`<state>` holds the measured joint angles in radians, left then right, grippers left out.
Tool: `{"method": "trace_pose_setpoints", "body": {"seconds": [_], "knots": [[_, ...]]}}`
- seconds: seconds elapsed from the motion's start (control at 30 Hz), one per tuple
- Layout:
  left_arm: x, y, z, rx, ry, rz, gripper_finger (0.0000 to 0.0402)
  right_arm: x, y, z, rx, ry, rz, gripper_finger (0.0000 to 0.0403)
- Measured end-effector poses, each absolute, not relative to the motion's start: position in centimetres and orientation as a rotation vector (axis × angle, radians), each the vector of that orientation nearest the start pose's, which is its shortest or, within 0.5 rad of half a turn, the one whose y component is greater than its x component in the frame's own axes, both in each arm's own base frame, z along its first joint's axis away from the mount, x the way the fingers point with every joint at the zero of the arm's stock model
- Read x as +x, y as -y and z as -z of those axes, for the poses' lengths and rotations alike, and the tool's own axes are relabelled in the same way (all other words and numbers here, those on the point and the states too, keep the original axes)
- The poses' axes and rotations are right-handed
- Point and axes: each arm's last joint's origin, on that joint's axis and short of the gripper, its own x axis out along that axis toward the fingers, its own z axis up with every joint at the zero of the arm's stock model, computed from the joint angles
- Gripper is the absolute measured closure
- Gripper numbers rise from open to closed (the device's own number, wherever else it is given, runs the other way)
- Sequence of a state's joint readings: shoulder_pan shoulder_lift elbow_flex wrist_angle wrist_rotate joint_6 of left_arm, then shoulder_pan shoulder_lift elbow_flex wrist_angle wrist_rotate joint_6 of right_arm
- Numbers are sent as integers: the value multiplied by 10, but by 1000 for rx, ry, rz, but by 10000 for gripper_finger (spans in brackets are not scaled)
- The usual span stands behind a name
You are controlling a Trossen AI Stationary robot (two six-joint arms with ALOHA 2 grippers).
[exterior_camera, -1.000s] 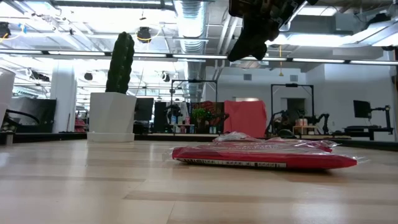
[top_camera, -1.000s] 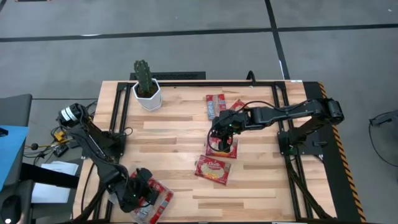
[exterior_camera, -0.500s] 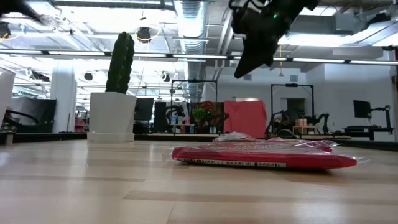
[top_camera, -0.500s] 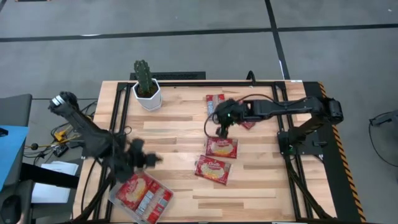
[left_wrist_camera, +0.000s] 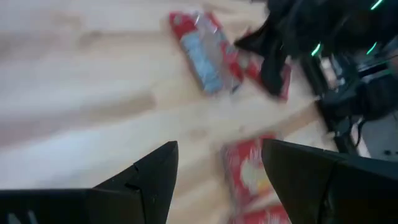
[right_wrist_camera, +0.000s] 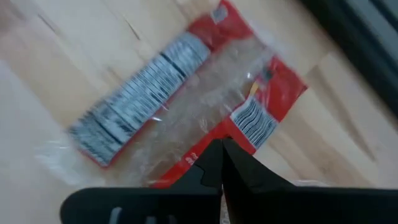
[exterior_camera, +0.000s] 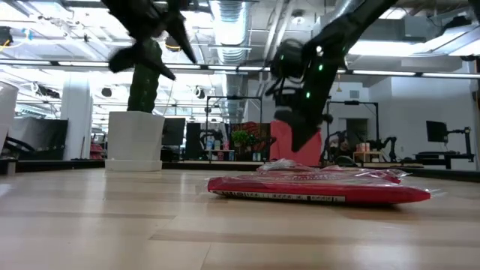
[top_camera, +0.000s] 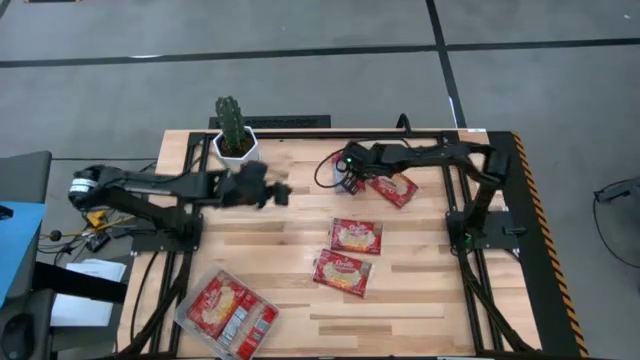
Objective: Sort popcorn bags into baskets
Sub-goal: Put the red popcorn bag into the transparent bin
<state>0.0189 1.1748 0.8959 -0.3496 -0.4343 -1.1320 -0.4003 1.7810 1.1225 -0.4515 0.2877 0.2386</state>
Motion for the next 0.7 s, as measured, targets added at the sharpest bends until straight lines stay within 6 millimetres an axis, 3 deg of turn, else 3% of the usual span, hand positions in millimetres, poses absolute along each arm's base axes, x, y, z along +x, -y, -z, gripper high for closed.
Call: {"method": "trace_pose_setpoints", "body": {"seconds": [0.17, 0.3, 0.53, 0.7], "knots": [[273, -60, -265, -966, -319, -650, 182, 320, 148, -151, 305, -1113, 719, 390], [293, -79, -240, -1002, -376, -585, 182, 328, 139, -142, 332, -1124, 634, 387], [319, -88, -196, -1062, -462, -559, 182, 351, 98, -141, 329, -1074, 361, 375], [331, -93, -177, -1104, -438, -561, 182, 348, 73, -163, 293, -1059, 310, 388]]}}
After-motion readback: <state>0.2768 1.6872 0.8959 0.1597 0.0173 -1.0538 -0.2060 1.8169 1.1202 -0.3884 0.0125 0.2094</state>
